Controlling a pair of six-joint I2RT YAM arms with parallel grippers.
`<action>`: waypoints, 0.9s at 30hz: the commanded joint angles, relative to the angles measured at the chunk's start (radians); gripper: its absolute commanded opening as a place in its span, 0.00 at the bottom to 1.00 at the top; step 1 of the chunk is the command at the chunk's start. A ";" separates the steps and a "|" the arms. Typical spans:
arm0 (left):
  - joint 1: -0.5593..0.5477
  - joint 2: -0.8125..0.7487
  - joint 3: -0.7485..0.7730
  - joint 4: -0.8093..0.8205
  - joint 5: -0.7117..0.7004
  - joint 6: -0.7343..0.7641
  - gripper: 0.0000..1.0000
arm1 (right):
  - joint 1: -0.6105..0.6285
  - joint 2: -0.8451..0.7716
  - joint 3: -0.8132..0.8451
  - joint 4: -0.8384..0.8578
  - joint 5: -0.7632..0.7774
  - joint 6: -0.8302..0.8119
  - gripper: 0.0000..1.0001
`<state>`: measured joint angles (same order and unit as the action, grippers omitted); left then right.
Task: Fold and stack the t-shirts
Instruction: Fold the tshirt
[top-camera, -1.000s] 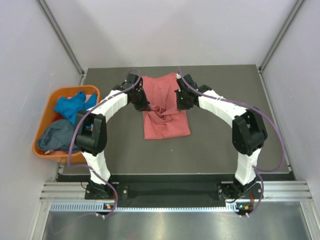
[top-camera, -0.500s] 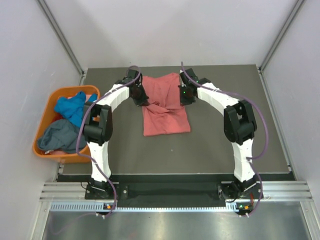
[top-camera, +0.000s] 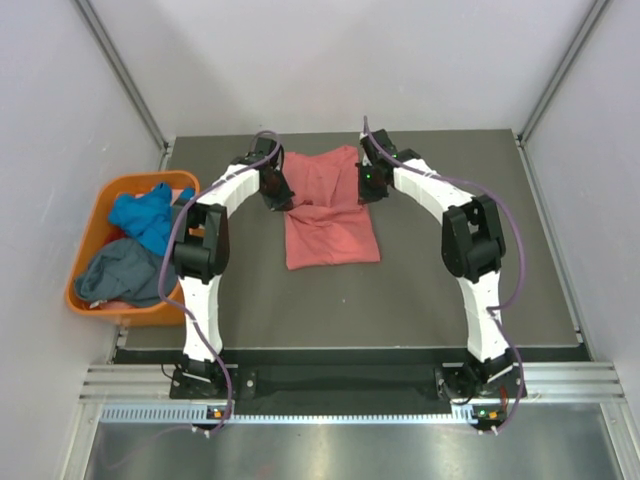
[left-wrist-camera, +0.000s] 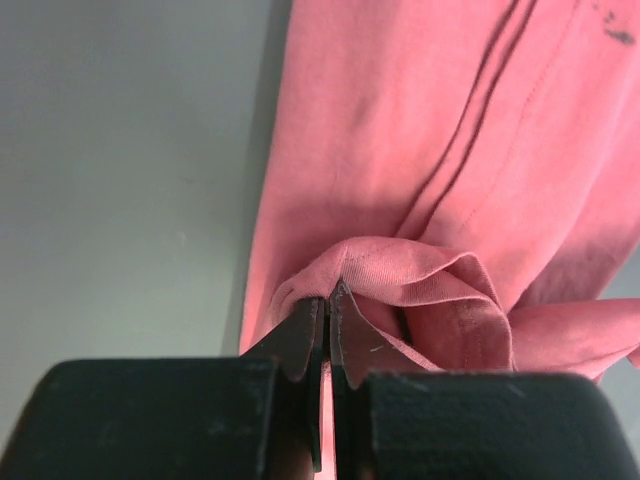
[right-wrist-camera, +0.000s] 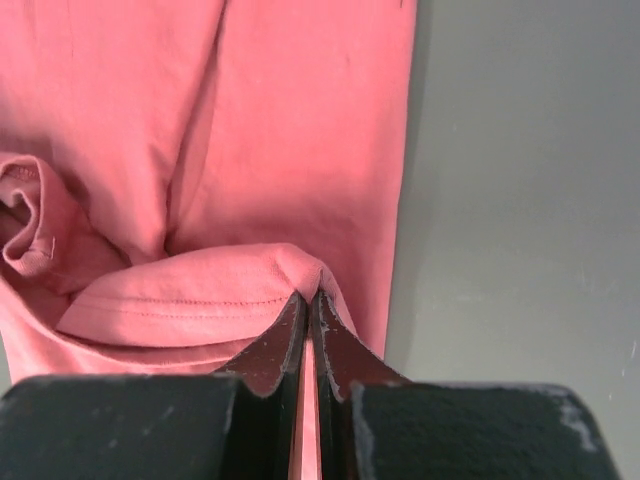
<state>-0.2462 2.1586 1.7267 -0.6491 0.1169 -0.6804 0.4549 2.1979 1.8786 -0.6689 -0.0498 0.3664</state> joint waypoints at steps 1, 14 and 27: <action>0.015 0.017 0.071 -0.012 -0.028 0.012 0.00 | -0.021 0.032 0.080 -0.006 -0.005 -0.003 0.01; 0.044 0.018 0.237 -0.106 -0.178 0.108 0.27 | -0.085 0.045 0.214 -0.024 -0.048 0.008 0.25; 0.036 -0.079 -0.027 0.082 0.195 0.182 0.20 | -0.025 -0.084 -0.085 0.117 -0.179 -0.073 0.21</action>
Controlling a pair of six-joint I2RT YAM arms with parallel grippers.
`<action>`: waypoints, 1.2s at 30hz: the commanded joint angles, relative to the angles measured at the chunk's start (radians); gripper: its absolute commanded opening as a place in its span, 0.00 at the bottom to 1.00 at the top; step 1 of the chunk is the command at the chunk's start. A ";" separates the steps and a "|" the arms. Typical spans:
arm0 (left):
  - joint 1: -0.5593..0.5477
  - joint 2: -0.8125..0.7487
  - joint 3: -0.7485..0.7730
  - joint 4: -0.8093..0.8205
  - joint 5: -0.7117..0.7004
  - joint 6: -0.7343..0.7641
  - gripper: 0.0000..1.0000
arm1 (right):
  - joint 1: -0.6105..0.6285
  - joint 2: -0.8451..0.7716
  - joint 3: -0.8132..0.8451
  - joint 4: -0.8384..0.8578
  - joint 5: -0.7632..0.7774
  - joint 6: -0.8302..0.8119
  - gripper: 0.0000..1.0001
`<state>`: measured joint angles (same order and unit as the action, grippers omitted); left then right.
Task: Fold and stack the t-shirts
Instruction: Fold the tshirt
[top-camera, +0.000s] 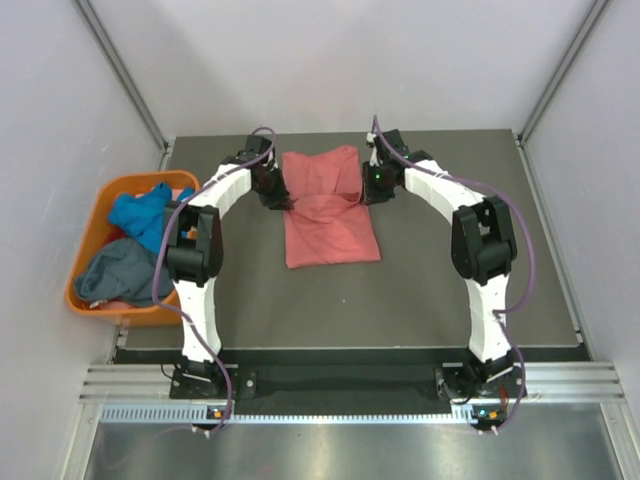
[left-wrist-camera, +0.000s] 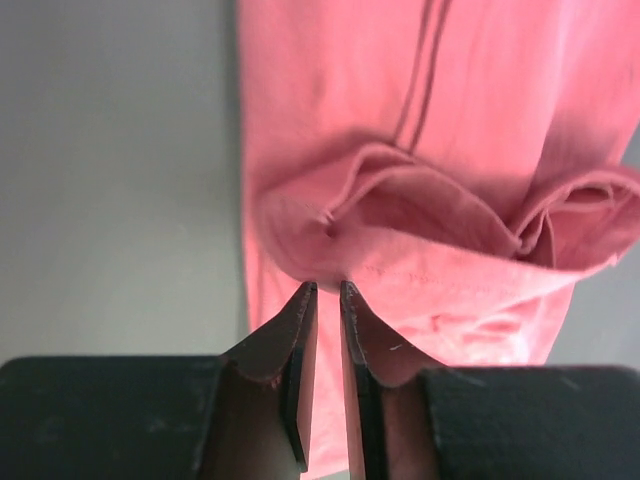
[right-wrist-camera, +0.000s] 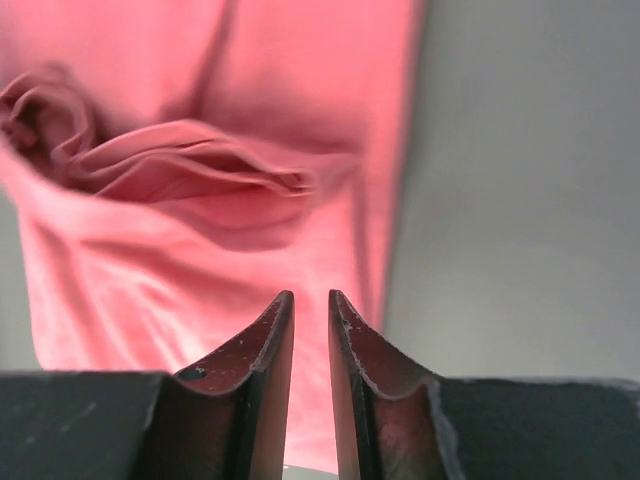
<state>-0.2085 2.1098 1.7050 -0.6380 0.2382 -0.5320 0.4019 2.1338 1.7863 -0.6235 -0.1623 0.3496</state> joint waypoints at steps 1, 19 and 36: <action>-0.002 -0.008 0.001 0.070 0.055 0.036 0.20 | 0.028 0.006 0.025 0.068 -0.069 -0.084 0.21; 0.020 0.178 0.378 -0.061 -0.229 0.070 0.20 | -0.011 0.226 0.354 0.047 -0.003 -0.055 0.21; -0.025 -0.412 -0.462 0.078 0.162 0.032 0.36 | -0.026 -0.290 -0.381 0.061 -0.126 -0.193 0.32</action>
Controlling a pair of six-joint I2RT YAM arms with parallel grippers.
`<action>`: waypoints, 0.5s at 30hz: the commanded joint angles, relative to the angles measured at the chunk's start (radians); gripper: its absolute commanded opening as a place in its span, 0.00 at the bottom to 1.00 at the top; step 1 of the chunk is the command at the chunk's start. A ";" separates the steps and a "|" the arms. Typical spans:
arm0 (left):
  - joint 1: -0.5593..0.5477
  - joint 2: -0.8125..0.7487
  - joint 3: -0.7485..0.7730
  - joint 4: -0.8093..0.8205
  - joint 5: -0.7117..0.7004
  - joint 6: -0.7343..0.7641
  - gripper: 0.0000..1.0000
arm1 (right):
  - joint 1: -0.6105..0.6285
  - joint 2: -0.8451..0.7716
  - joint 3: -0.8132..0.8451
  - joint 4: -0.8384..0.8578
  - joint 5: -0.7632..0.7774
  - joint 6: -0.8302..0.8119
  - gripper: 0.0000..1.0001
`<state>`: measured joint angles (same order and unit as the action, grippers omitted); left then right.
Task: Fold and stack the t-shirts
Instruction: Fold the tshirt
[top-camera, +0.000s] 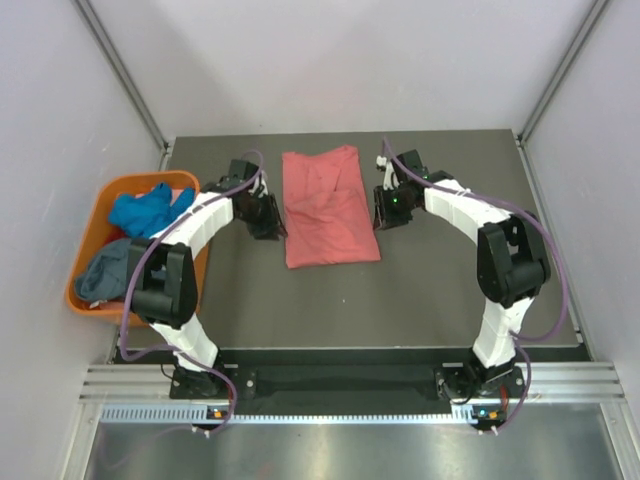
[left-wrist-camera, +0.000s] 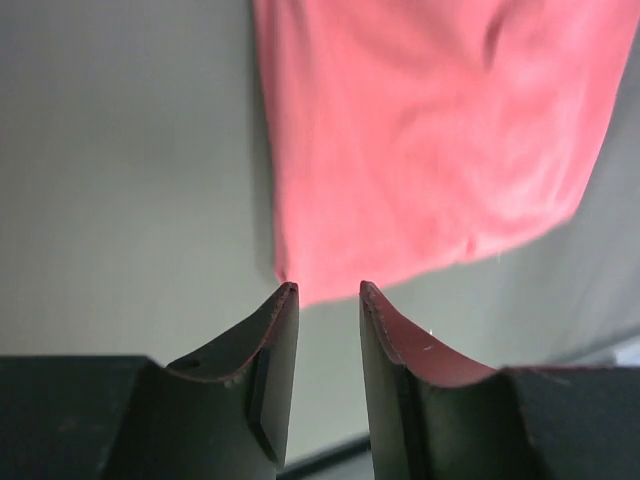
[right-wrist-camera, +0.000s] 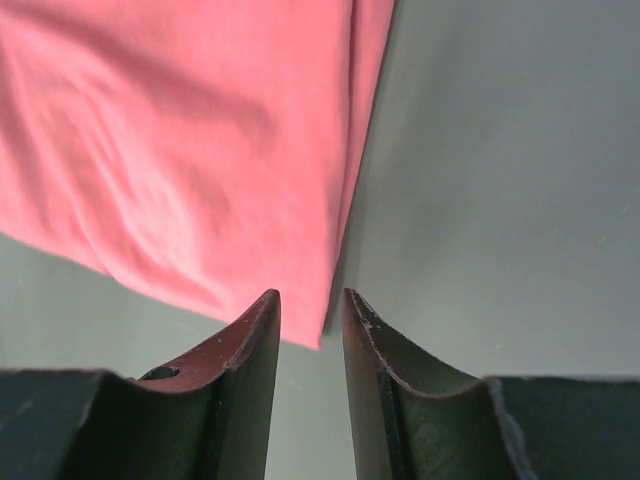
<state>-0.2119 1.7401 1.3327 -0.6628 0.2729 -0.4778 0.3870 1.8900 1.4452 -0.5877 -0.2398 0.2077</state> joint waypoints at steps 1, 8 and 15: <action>-0.030 -0.056 -0.116 0.118 0.152 -0.030 0.36 | -0.011 -0.048 -0.061 0.023 -0.052 -0.062 0.32; -0.075 -0.057 -0.217 0.135 0.095 -0.036 0.37 | -0.011 -0.043 -0.153 0.072 -0.095 -0.065 0.33; -0.107 -0.030 -0.237 0.118 -0.010 -0.024 0.38 | -0.011 -0.037 -0.224 0.109 -0.110 -0.065 0.34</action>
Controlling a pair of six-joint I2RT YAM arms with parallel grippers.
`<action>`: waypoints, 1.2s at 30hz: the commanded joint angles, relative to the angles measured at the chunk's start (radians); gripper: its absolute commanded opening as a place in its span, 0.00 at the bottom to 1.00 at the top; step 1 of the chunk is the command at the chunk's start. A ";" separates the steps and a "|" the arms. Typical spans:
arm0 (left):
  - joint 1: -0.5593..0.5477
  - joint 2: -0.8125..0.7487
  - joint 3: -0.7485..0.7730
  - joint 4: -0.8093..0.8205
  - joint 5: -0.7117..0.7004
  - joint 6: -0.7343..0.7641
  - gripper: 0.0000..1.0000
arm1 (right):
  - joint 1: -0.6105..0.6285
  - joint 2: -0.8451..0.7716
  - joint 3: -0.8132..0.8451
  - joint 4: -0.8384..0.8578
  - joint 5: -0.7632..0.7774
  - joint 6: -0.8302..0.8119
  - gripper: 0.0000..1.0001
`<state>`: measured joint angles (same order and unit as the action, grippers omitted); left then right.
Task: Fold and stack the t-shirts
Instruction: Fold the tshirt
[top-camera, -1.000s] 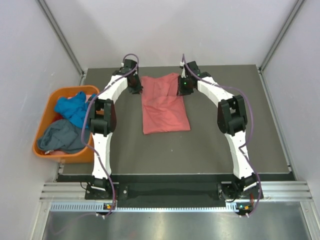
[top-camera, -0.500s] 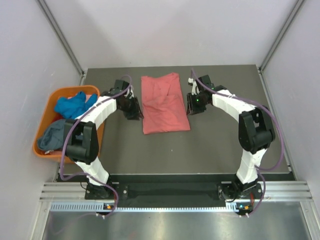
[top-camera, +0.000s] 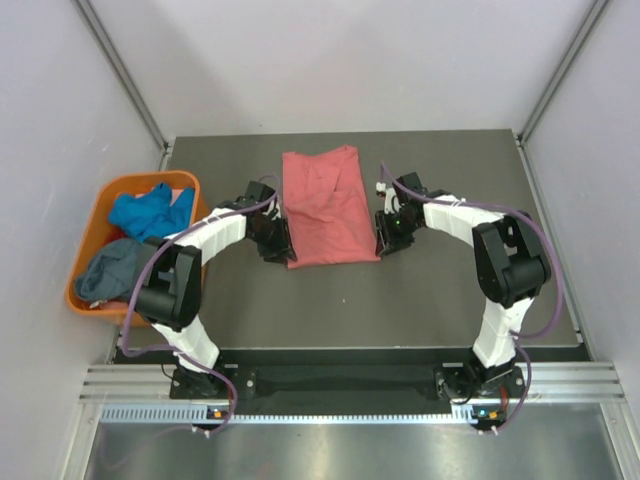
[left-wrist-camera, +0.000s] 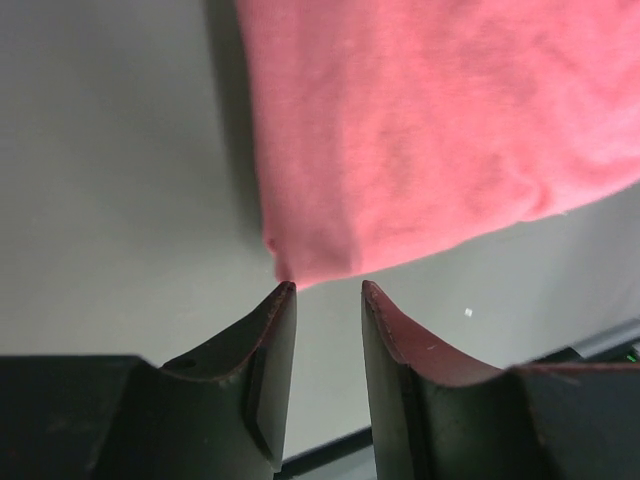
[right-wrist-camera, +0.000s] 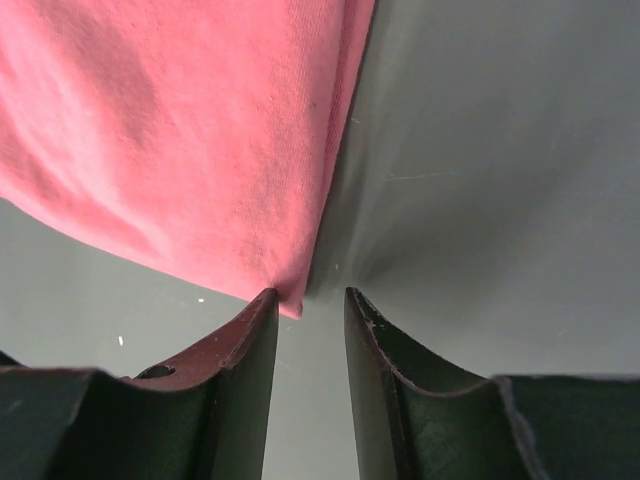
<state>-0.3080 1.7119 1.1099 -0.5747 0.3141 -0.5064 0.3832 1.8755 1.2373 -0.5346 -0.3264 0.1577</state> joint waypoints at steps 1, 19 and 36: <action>-0.023 0.002 -0.016 0.029 -0.082 0.006 0.38 | -0.007 -0.024 -0.022 0.067 -0.023 -0.017 0.34; -0.040 0.051 -0.007 0.004 -0.127 0.005 0.00 | -0.009 -0.104 -0.131 0.125 -0.031 0.032 0.00; -0.154 -0.100 -0.157 -0.071 -0.141 -0.069 0.18 | 0.020 -0.421 -0.533 0.190 0.092 0.221 0.12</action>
<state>-0.4511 1.6646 0.9768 -0.6044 0.1753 -0.5545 0.3973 1.5219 0.7418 -0.3351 -0.3069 0.3508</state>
